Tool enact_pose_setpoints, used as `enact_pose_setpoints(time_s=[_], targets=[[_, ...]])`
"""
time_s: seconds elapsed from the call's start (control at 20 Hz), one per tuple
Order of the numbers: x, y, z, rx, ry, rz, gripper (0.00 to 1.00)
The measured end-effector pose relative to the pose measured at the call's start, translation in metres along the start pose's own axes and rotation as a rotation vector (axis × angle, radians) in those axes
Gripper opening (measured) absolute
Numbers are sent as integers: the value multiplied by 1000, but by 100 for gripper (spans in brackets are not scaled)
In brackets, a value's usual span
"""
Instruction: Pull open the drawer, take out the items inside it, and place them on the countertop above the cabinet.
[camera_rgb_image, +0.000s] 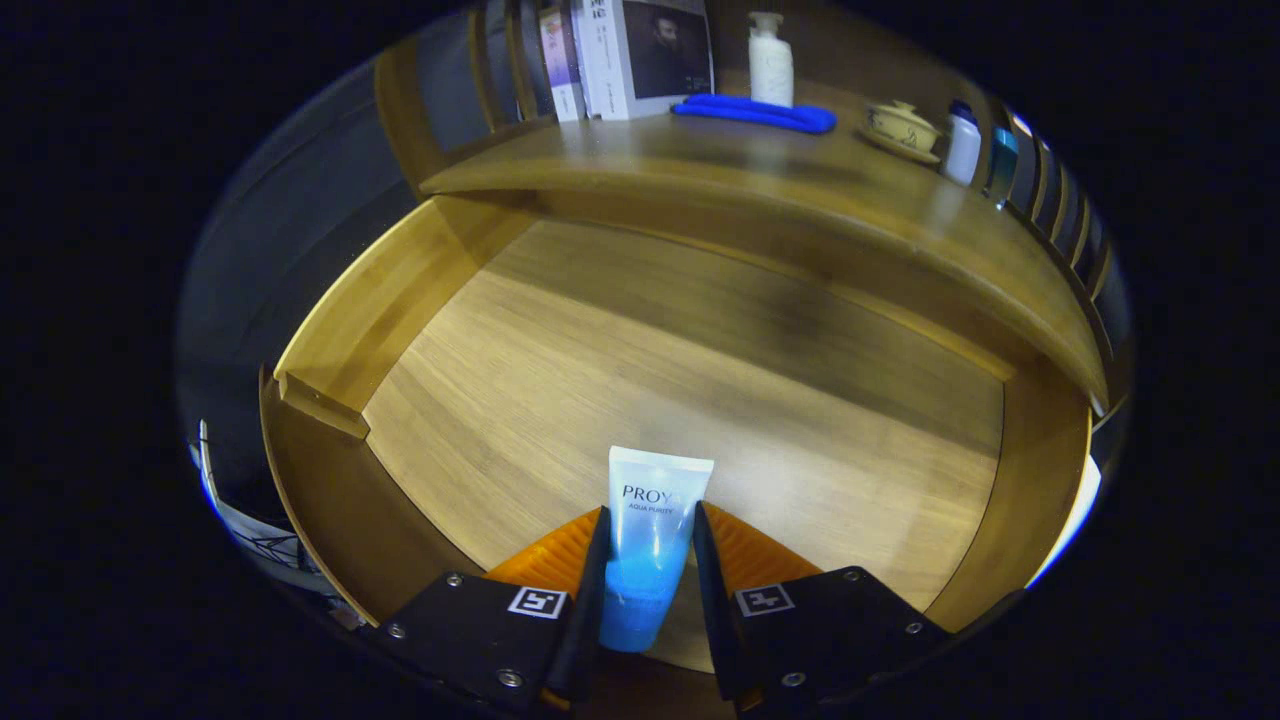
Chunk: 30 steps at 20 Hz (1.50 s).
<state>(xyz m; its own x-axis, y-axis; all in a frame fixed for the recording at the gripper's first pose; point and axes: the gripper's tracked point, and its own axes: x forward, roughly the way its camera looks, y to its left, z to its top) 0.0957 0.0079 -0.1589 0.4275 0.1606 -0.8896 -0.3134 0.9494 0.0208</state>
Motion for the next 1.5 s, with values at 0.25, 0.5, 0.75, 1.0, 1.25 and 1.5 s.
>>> enact_pose_setpoints(time_s=[0.25,0.5,0.75,1.0,1.25,1.5], targets=[[-16,-2,20,-8,-143,-19,47],[-35,4,34,-10,-227,-9,47],[-60,11,64,-25,-319,-11,46],[-80,8,99,-14,-396,-26,46],[-88,-3,130,53,-435,-31,47],[-85,-25,170,109,-475,-73,46]])
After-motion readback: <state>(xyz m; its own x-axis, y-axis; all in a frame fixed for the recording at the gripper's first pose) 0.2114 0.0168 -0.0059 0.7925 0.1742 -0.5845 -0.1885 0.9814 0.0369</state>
